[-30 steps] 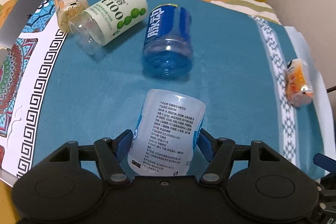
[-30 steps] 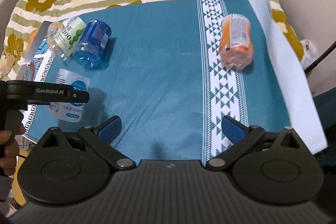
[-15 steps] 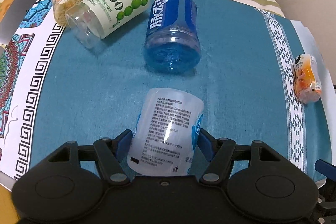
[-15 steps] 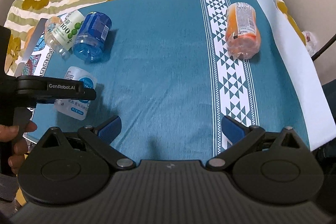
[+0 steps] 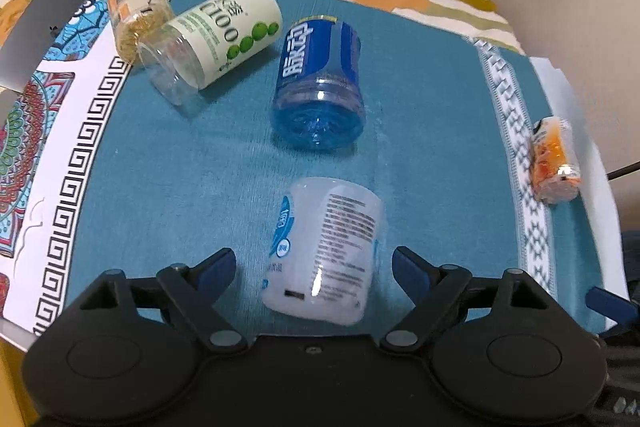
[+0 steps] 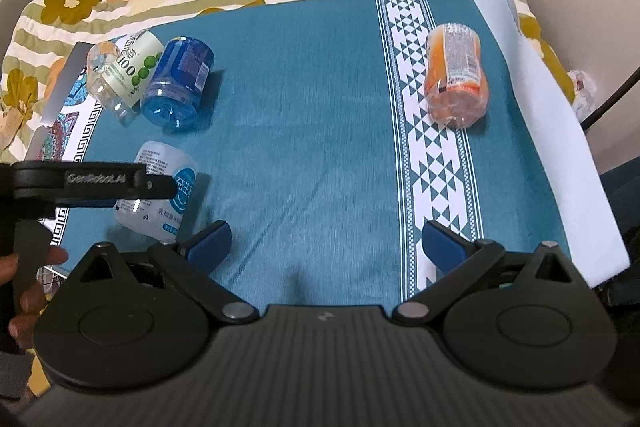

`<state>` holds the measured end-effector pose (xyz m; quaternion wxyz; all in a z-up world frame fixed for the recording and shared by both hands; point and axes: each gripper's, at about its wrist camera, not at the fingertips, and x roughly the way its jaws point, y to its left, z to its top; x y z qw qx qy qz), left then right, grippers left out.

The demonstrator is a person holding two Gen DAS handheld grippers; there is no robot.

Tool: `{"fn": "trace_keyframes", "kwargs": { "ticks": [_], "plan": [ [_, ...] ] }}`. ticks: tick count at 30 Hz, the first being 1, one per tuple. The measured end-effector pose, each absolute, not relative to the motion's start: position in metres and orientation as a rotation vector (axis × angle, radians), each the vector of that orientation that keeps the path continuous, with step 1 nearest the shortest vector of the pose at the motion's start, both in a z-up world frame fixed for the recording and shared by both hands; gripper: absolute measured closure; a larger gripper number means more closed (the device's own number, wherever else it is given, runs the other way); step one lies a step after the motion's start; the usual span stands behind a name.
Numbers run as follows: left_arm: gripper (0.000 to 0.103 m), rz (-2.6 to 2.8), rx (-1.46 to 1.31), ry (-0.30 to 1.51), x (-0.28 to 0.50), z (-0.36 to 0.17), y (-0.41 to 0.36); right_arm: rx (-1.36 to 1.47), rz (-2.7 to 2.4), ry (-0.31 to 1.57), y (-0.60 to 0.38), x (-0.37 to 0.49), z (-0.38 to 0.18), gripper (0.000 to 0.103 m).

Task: Flip cup upright
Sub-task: 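Move the right gripper to the white cup and grasp its body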

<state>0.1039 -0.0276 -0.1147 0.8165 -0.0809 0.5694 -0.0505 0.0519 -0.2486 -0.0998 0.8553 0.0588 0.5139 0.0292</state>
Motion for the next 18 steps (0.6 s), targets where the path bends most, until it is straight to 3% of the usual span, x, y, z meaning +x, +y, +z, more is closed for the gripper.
{"fn": "trace_keyframes", "kwargs": {
  "ticks": [7, 14, 18],
  "plan": [
    [0.0, -0.117, -0.146, 1.126, 0.08, -0.073, -0.006, 0.188, 0.132, 1.095, -0.245, 0.068, -0.082, 0.0],
    [0.0, -0.043, -0.145, 1.053, 0.058, -0.061, 0.041, 0.299, 0.244, 1.163, -0.219, 0.11, -0.073, 0.0],
    [0.0, -0.015, -0.155, 1.048, 0.051, -0.068, 0.064, 0.419, 0.282, 1.247, -0.196, 0.134, -0.096, 0.0]
  ]
}}
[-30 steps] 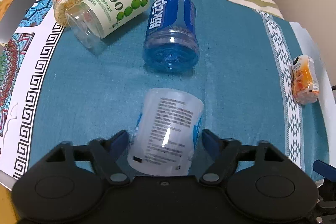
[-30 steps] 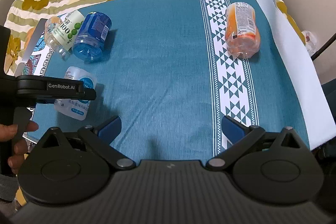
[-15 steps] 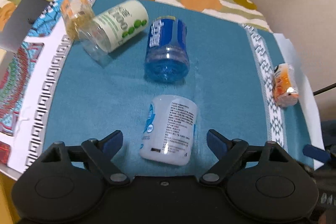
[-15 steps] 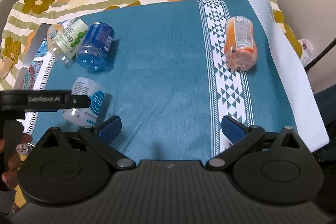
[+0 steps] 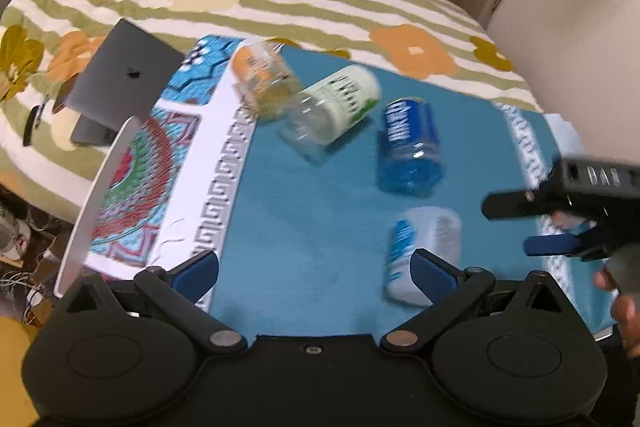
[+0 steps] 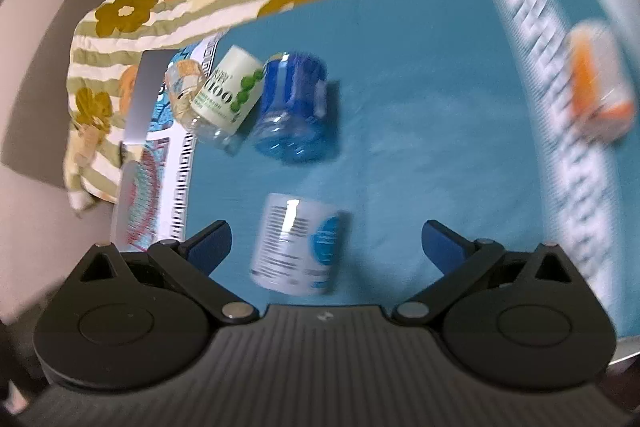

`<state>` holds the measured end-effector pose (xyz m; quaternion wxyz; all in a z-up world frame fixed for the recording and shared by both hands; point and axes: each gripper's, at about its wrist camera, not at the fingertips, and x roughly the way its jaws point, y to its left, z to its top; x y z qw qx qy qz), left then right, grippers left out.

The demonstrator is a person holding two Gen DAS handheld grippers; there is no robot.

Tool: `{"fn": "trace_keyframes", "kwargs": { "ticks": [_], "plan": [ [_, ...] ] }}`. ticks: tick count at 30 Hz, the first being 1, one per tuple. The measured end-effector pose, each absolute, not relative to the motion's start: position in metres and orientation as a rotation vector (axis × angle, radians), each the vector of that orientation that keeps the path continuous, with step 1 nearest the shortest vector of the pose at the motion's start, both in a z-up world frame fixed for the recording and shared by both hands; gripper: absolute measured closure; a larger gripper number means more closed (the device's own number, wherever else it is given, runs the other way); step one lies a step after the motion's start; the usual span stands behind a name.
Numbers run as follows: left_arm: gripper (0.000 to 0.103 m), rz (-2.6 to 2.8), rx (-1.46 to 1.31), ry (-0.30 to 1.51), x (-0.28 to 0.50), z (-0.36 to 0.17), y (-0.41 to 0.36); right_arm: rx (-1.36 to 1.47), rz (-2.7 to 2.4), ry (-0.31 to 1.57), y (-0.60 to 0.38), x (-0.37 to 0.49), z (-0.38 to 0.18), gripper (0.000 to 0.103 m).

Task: Flip cup upright
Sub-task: 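Move the right gripper to the white cup and grasp its body, then rotate the cup opening-up with the right gripper, set it down, open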

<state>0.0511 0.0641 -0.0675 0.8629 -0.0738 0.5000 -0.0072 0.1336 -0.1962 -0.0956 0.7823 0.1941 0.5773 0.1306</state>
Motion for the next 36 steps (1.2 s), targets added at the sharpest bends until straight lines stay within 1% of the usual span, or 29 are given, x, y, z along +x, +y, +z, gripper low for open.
{"fn": "trace_keyframes", "kwargs": {
  "ticks": [4, 9, 15, 19, 26, 28, 31, 36],
  "plan": [
    [0.0, -0.02, -0.167, 1.087, 0.049, -0.083, 0.081, 0.576, 0.275, 1.349, -0.181, 0.153, -0.129, 0.0],
    [0.0, -0.029, -0.184, 1.115, 0.049, -0.095, 0.094, 0.566, 0.246, 1.39, -0.166, 0.166, -0.146, 0.0],
    [0.0, -0.048, -0.209, 1.153, 0.052, -0.105, 0.104, 0.594, 0.216, 1.412, -0.164, 0.173, -0.158, 0.009],
    [0.0, -0.057, -0.205, 1.163, 0.054, -0.107, 0.106, 0.616, 0.205, 1.421, -0.162, 0.173, -0.165, 0.025],
    [0.0, -0.062, -0.213, 1.165, 0.054, -0.107, 0.109, 0.62, 0.207, 1.403, -0.163, 0.17, -0.164, 0.03],
    [0.0, -0.061, -0.214, 1.161, 0.054, -0.105, 0.109, 0.611, 0.206, 1.376, -0.163, 0.168, -0.159, 0.03],
    [0.0, -0.058, -0.217, 1.15, 0.052, -0.101, 0.112, 0.551, 0.217, 1.282, -0.16, 0.161, -0.139, 0.031],
    [0.0, -0.038, -0.204, 1.134, 0.046, -0.096, 0.113, 0.362, 0.245, 1.017, -0.141, 0.131, -0.109, 0.031]
  ]
}}
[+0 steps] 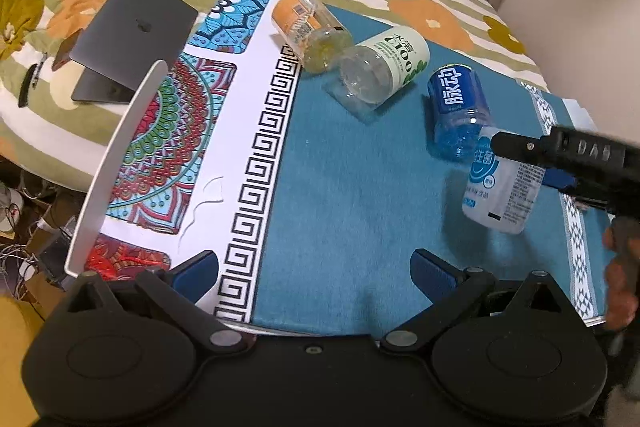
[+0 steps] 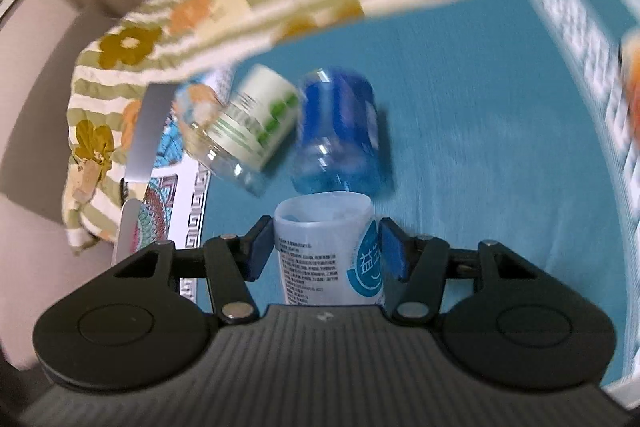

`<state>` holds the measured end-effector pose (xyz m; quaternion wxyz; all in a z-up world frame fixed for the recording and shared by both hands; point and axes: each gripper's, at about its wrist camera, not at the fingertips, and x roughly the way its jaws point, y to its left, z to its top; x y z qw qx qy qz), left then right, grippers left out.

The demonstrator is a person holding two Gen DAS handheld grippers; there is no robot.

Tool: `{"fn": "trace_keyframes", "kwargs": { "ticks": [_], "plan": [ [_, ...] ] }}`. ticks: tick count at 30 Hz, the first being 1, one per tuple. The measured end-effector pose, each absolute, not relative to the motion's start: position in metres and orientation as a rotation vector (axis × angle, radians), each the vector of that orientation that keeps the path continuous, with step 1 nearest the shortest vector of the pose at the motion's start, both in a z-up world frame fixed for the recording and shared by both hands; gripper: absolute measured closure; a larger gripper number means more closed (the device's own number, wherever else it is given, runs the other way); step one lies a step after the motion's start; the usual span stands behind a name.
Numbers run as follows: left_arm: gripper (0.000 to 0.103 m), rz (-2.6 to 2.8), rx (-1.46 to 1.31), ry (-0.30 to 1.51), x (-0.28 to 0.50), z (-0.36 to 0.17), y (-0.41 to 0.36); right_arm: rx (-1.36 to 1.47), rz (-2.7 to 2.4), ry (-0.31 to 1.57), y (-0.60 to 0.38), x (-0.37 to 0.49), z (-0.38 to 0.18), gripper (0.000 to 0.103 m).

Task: Flip cup upright
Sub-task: 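Rotate the cup opening-up with the right gripper, set it down, open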

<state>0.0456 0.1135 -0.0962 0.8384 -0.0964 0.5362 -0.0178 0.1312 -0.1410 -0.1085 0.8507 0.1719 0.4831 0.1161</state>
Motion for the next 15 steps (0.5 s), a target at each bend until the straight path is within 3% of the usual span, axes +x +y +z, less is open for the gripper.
{"fn": "trace_keyframes", "kwargs": {
  "ticks": [8, 15],
  "plan": [
    [0.0, -0.002, -0.133, 1.136, 0.029, -0.105, 0.112, 0.138, 0.285, 0.634, -0.11, 0.069, -0.138, 0.031],
    [0.0, 0.02, -0.118, 1.139, 0.018, -0.109, 0.112, 0.079, 0.299, 0.512, -0.109, 0.047, -0.164, 0.03]
  ]
}}
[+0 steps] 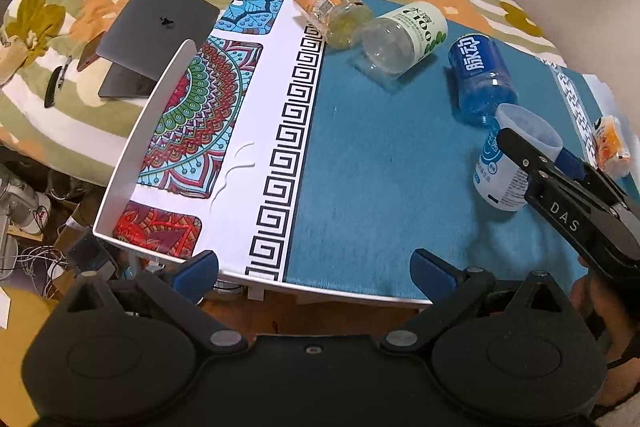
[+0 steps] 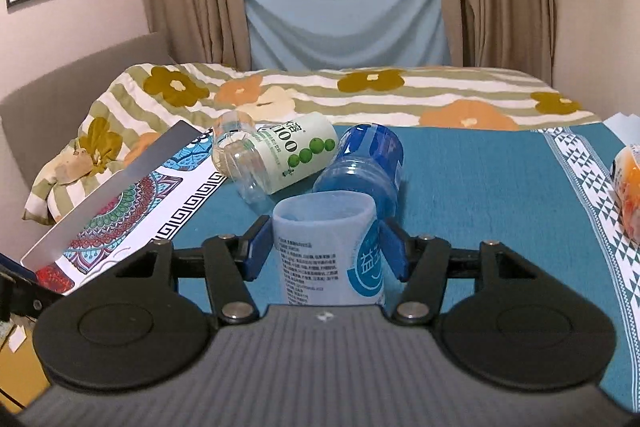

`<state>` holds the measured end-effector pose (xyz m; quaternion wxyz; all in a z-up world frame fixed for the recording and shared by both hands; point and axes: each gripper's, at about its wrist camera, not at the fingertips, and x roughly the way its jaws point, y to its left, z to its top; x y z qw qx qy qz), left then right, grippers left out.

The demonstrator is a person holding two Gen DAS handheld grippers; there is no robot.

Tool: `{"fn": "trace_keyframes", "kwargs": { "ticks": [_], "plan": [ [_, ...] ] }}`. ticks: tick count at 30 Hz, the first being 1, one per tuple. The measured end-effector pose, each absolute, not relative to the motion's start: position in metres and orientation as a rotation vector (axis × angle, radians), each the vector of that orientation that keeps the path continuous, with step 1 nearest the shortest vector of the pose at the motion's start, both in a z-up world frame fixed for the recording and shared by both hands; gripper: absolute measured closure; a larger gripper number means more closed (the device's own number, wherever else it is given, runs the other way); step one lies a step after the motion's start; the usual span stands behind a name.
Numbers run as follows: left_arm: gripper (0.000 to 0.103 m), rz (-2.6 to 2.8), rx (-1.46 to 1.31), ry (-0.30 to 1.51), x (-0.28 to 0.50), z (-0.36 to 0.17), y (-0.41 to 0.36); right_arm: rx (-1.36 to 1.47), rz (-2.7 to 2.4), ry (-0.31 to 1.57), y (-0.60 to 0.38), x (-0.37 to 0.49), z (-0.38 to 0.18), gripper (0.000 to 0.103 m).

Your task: Flip cup upright

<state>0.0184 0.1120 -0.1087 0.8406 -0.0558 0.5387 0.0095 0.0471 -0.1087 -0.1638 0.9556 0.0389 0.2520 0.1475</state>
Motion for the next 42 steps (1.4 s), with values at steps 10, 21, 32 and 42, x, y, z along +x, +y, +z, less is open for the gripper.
{"fn": "trace_keyframes", "kwargs": {
  "ticks": [10, 21, 32, 42],
  "plan": [
    [0.0, 0.003, -0.12, 1.127, 0.018, -0.1, 0.106, 0.048, 0.296, 0.627, -0.108, 0.036, -0.154, 0.029],
    [0.0, 0.017, -0.13, 1.134, 0.017, -0.101, 0.105, 0.016, 0.287, 0.669, -0.103, 0.04, -0.15, 0.025],
    [0.0, 0.007, -0.088, 1.073, 0.014, -0.076, 0.093, 0.057, 0.224, 0.726, -0.119, 0.042, -0.131, 0.0],
    [0.0, -0.059, -0.057, 0.921, 0.003, -0.013, 0.058, 0.041, 0.136, 0.821, -0.157, 0.016, -0.047, 0.0]
  ]
}}
